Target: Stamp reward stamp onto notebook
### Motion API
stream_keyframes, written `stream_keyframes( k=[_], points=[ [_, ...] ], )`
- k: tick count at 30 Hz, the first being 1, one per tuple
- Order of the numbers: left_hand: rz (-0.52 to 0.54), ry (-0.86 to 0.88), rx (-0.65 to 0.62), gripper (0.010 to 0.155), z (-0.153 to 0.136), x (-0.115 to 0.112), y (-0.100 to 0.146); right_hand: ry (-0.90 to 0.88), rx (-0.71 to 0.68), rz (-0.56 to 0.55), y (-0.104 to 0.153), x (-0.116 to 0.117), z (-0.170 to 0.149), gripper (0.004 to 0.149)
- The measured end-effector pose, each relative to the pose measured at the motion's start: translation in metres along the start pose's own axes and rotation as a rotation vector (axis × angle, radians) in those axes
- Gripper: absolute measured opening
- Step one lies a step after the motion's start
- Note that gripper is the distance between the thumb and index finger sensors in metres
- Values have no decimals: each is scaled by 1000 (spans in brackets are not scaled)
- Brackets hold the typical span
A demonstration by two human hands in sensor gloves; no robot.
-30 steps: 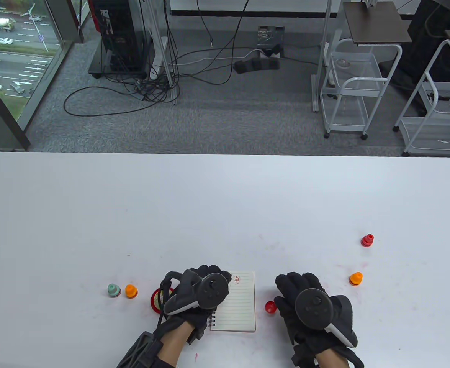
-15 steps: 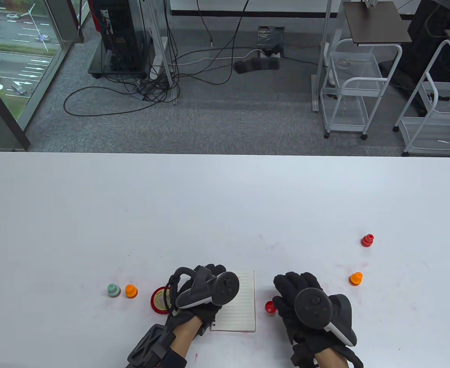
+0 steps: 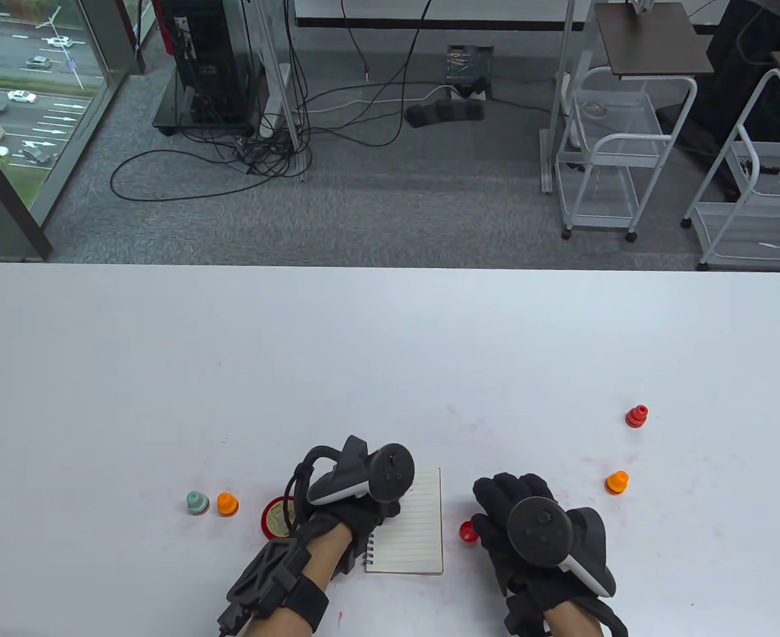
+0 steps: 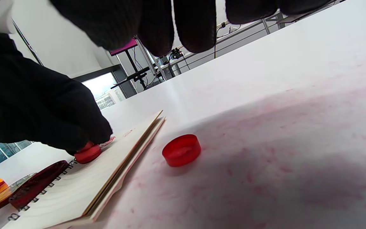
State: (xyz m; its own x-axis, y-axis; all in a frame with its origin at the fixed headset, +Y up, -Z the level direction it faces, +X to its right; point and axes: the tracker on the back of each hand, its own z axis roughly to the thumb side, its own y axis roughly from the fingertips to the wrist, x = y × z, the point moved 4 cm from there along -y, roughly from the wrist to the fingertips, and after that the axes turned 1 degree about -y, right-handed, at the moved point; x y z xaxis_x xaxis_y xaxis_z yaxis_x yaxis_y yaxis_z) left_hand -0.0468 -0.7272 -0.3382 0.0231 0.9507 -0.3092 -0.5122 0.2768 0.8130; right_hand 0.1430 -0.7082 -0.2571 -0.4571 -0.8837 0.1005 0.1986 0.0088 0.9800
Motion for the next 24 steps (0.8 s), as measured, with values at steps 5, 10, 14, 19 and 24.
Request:
stream_keyframes(
  k=[5, 10, 14, 19, 24],
  points=[
    [-84, -59, -32, 46, 6, 1, -12, -8, 9, 3, 0, -1, -1, 55],
    [-125, -79, -29, 46, 8, 0, -16, -22, 16, 2, -1, -2, -3, 55],
    [-165, -143, -14, 46, 15, -1, -20, -16, 15, 15, -1, 0, -3, 55],
    [-211, -255, -8, 46, 29, -4, -24, -12, 14, 25, -1, 1, -2, 55],
    [-200, -322, -21, 46, 36, -5, -23, -8, 4, 38, -1, 3, 0, 55]
  ],
)
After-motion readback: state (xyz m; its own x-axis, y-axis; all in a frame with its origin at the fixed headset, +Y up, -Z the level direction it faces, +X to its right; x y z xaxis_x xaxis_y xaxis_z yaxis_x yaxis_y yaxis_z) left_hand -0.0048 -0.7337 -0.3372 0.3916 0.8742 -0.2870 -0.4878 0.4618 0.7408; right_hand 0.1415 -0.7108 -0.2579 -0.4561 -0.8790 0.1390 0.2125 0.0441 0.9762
